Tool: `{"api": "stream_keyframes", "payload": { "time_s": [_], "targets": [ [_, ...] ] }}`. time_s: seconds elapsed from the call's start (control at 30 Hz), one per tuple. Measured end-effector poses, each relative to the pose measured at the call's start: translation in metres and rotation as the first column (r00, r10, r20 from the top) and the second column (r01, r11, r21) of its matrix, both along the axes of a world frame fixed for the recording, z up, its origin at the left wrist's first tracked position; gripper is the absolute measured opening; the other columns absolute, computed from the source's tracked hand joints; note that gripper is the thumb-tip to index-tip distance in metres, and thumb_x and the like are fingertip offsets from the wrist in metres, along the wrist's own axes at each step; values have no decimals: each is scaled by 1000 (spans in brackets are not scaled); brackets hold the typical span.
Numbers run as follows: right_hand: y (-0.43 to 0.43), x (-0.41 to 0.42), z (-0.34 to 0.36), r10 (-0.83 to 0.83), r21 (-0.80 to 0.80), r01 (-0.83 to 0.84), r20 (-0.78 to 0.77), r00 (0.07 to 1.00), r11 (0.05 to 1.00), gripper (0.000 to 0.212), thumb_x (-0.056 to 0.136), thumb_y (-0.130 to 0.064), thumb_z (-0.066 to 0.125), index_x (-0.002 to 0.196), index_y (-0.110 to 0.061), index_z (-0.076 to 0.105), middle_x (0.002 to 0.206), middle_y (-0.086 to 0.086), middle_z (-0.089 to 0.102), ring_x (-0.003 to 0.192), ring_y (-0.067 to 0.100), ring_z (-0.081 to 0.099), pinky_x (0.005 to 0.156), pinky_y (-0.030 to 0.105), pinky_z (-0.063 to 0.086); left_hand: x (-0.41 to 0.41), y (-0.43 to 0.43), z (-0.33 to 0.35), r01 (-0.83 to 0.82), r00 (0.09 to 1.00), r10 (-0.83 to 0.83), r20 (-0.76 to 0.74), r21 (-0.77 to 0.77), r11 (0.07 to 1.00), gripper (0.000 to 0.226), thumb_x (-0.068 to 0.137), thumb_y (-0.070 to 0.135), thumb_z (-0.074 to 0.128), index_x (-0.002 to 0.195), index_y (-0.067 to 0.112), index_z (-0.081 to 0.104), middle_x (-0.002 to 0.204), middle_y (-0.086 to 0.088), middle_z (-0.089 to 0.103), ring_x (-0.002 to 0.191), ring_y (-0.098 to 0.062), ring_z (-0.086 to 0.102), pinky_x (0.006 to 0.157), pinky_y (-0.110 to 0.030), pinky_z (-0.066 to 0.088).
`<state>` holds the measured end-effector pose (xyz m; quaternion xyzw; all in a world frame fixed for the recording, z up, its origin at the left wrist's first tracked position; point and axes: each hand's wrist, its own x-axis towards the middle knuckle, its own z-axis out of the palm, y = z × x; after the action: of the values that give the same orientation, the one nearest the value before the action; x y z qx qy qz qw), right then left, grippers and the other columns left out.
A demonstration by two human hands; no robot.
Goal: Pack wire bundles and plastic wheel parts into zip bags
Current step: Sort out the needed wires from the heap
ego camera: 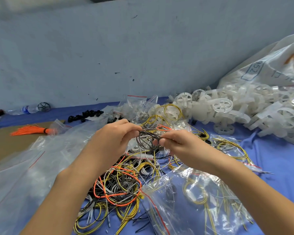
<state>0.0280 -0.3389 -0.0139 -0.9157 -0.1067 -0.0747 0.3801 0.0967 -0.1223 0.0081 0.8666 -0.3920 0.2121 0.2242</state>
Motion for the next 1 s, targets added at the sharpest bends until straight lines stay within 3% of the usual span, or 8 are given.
{"api": "stream_keyframes", "payload": {
  "time_s": [0.2,0.37,0.47,0.57,0.7,0.77,0.9,1.0],
  "targets": [
    [-8,1,2,-59,194,44,71,996,980,25,101,-30,52,90,-38,74,67,-3,57,63,26,46,58,34,37,-2,3,-1,-72,994,44,-103,-288,955,12,97,28,56,99,29,68,82,15,71,71,0,65,59,-17,50],
    [3,-3,5,37,151,-40,25,999,988,36,96,-49,51,104,-22,73,97,12,72,92,31,66,79,45,52,-13,-19,-7,-89,823,-314,-474,-653,752,18,96,30,54,103,17,65,101,6,75,93,-11,71,72,-22,57],
    [8,-5,4,83,57,-86,49,995,995,47,97,-50,50,98,-5,66,69,5,58,59,18,50,55,33,42,-19,-30,-11,-123,691,-481,-540,-743,658,20,98,27,51,106,12,62,105,-1,75,99,-18,71,76,-25,58],
    [11,-5,4,100,35,-103,66,993,994,40,99,-42,52,91,-6,66,71,11,52,59,11,37,53,28,31,-27,-43,-21,-189,620,-553,-556,-790,583,20,100,24,49,111,10,59,101,-6,75,94,-22,73,71,-24,57],
    [13,-6,4,100,128,-110,87,991,986,29,99,-30,57,77,-13,66,76,0,63,64,10,51,63,31,43,-37,-59,-35,-185,706,-445,-550,-751,634,23,104,26,43,121,23,58,96,2,76,91,-12,72,74,-26,58],
    [12,-6,3,99,145,-109,77,992,983,25,98,-26,58,82,-11,70,83,0,69,63,3,57,60,24,46,-40,-62,-37,-162,714,-431,-552,-728,666,27,105,24,39,108,18,65,95,1,75,88,-9,70,73,-26,58],
    [9,-8,1,1,-134,26,203,979,991,23,95,-40,59,91,-23,73,79,-2,71,67,12,59,67,38,51,-43,-56,-31,-126,653,-440,-616,-661,739,33,105,22,38,102,18,70,88,-5,74,80,-14,69,67,-27,59],
    [8,-14,4,-34,-301,128,299,954,945,33,92,-55,53,83,-29,71,69,-8,65,62,9,56,57,34,49,-45,-43,-25,46,656,-435,-617,-542,839,33,104,24,37,97,26,69,75,2,68,67,-9,64,57,-24,50]
  ]
}}
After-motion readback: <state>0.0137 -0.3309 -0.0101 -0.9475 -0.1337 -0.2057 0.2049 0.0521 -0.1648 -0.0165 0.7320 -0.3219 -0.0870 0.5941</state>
